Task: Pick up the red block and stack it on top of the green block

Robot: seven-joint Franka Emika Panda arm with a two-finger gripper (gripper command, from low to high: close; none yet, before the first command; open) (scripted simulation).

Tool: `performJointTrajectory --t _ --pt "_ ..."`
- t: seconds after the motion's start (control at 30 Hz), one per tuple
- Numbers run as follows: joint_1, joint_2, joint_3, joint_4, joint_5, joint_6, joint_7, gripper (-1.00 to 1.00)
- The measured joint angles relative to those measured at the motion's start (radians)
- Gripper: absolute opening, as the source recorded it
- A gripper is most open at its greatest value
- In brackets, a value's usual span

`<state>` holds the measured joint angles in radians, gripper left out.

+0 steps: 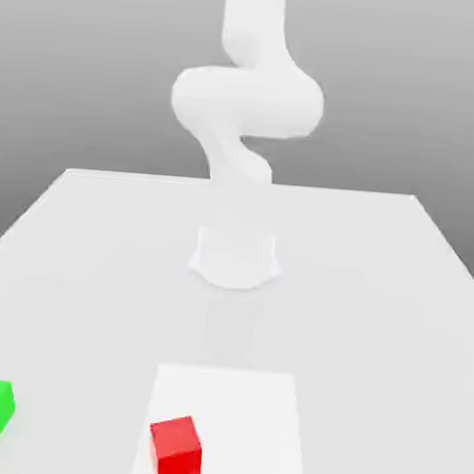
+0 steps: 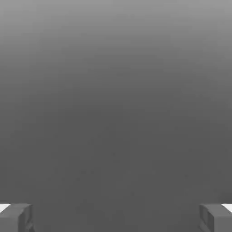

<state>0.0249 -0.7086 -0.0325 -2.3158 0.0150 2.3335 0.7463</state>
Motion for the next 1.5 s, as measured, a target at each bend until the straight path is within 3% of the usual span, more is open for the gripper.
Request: performJointTrajectory --t 0.47,0.83,0.97,1.0,1.23,1.4,1.5 --pt "0.095 0.515 -0.139 -0.090 0.101 0.191 -0.316 0.00" --pt "0.070 0.903 -0.154 -0.158 0.087 0.349 -0.491 0.00" --pt "0.039 1.046 -0.117 -0.143 0.129 0.458 -0.534 0.00" --pt "0.029 1.080 -0.104 -0.137 0.141 0.486 -0.543 -1.00" --pt "0.026 1.088 -0.101 -0.136 0.142 0.491 -0.544 -1.00" --pt "0.046 0.938 -0.146 -0.158 0.079 0.364 -0.497 -1.00" --pt "-0.032 0.924 -0.218 -0.125 0.094 0.309 -0.504 -1.00"
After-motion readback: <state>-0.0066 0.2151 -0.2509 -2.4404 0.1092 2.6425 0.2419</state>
